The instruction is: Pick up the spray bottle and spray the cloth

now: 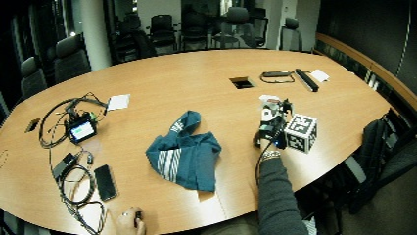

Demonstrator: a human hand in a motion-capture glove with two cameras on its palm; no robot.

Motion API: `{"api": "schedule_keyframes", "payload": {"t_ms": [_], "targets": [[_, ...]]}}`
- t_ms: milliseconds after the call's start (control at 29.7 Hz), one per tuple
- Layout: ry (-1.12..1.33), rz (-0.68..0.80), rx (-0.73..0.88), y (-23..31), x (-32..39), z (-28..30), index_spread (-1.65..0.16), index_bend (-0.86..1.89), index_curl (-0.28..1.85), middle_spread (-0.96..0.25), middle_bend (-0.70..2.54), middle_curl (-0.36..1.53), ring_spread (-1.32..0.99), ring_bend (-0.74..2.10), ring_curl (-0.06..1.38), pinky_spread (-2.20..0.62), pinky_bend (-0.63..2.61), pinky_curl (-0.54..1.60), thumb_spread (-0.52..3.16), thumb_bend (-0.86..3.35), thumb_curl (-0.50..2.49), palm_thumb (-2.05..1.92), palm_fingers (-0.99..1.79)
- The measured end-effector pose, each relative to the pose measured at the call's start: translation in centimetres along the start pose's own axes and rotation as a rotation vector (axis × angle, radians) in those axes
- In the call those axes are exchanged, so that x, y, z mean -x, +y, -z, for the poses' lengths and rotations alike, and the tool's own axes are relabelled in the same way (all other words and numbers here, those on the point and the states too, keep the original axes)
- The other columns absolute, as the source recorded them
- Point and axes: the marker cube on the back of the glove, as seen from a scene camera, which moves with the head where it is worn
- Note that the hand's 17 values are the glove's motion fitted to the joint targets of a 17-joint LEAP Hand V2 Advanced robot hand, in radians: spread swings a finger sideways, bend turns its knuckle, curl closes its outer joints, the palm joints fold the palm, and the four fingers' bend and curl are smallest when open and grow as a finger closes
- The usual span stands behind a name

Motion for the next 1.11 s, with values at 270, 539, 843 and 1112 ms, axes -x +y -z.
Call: {"api": "schedule_keyframes", "payload": {"t_ms": [270, 539, 843, 1112], "targets": [[-0.023, 0.253, -0.224, -1.5, -0.7, 2.6, -0.28, 0.10, 0.36, -0.21, 0.47, 0.46, -0.18, 0.66, 0.45, -0.22, 0.50, 0.41, 1.07, 0.00, 0.40, 0.87, 1.44], [0.021, 0.245, -0.253, 0.7, -6.0, 6.0, -0.27, 0.15, 0.37, -0.22, 0.53, 0.50, -0.21, 0.75, 0.48, -0.30, 0.60, 0.44, 1.07, -0.02, 0.43, 0.86, 1.40], [0.098, 0.177, -0.152, 3.7, -9.7, 4.8, -0.27, 0.18, 0.40, -0.22, 0.56, 0.53, -0.21, 0.77, 0.49, -0.32, 0.64, 0.45, 1.06, -0.01, 0.47, 0.86, 1.36], [0.197, 0.469, -0.001, 2.5, -3.2, 3.5, -0.27, 0.19, 0.43, -0.22, 0.57, 0.54, -0.21, 0.77, 0.49, -0.31, 0.65, 0.45, 1.05, -0.01, 0.49, 0.87, 1.35]]}}
